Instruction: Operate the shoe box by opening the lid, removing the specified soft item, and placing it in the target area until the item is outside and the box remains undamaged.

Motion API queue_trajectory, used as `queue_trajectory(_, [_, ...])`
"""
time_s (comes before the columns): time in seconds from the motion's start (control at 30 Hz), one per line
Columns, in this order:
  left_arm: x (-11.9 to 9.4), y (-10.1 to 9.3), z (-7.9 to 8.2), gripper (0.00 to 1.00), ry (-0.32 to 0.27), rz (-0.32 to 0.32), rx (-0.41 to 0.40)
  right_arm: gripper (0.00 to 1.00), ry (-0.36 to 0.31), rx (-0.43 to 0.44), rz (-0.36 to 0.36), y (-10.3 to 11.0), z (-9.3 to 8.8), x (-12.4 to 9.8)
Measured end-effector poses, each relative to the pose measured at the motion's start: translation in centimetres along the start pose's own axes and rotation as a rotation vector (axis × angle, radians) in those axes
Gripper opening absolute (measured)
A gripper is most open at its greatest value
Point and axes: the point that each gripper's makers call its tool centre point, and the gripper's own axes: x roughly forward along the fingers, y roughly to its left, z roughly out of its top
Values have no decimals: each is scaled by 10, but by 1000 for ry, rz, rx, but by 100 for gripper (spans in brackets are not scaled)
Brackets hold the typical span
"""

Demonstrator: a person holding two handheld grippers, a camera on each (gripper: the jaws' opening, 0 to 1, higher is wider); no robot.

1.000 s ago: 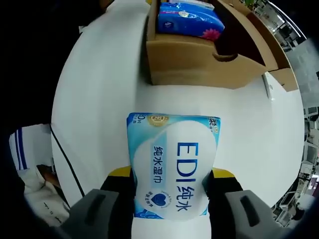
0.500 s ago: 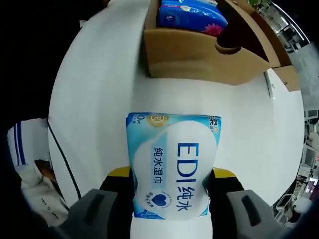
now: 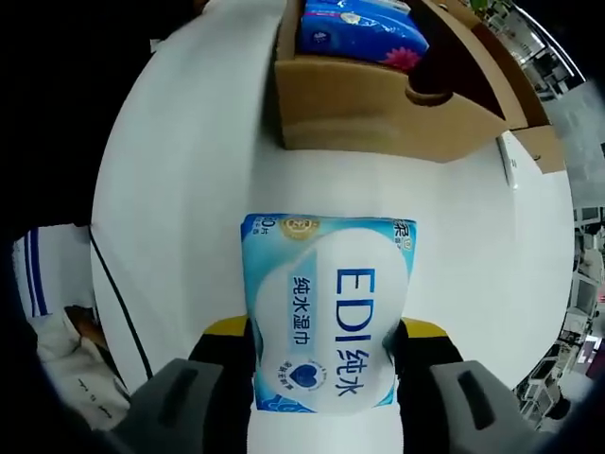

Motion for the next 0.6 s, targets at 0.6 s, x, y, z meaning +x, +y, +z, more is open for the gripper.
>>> queue_trajectory(0.6, [-1, -1, 1, 12, -14, 3, 20, 58, -14, -79, -147, -9, 22, -59])
